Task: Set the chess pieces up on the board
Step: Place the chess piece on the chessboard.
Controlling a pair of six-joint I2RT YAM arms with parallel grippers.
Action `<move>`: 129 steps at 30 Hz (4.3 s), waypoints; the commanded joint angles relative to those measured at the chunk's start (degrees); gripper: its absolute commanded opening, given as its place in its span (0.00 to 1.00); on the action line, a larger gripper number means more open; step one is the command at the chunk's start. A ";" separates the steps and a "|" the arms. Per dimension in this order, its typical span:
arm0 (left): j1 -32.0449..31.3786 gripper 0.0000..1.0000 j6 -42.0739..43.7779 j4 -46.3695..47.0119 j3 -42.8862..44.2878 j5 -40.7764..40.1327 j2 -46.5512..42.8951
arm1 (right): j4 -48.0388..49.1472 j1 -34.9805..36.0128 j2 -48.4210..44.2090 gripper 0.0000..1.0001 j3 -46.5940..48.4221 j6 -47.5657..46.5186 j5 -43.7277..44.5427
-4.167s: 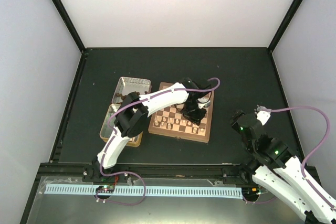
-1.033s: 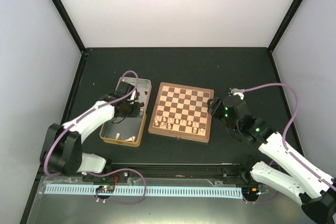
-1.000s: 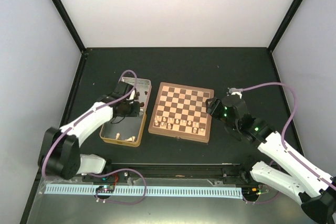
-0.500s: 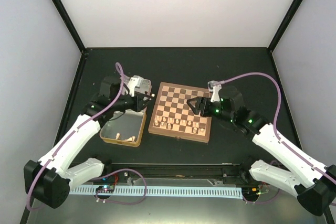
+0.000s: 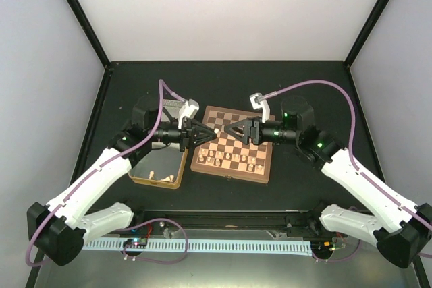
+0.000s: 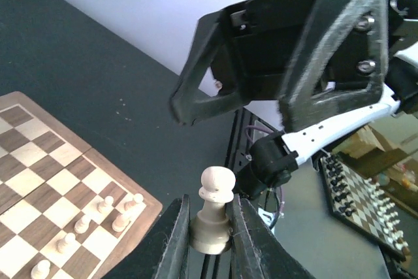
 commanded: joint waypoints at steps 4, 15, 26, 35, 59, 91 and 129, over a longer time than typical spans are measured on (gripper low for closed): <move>-1.58 0.14 3.86 1.85 1.37 4.87 -0.08 | 2.72 -0.15 2.34 0.50 0.66 2.35 -6.73; -2.81 0.14 5.69 0.09 1.62 5.12 1.64 | 3.16 -0.06 4.90 0.40 0.32 2.12 -10.34; -3.69 0.13 6.82 -0.77 1.82 4.61 2.21 | 2.63 0.06 6.25 0.27 -0.07 1.81 -11.81; -3.68 0.14 6.75 -1.37 2.10 3.00 2.98 | 2.39 0.48 6.53 0.26 -0.85 1.50 -12.55; -3.72 0.16 4.29 -1.10 2.43 -0.92 4.13 | 2.28 1.33 7.96 0.02 -1.40 1.25 -14.88; -1.08 0.94 -9.64 5.55 -19.19 -54.65 -17.03 | -11.56 1.27 10.76 0.01 -14.73 -1.63 46.60; 0.78 0.94 -13.89 -1.44 -16.89 -55.03 -12.20 | -15.34 1.31 13.62 0.23 -15.95 -2.19 38.11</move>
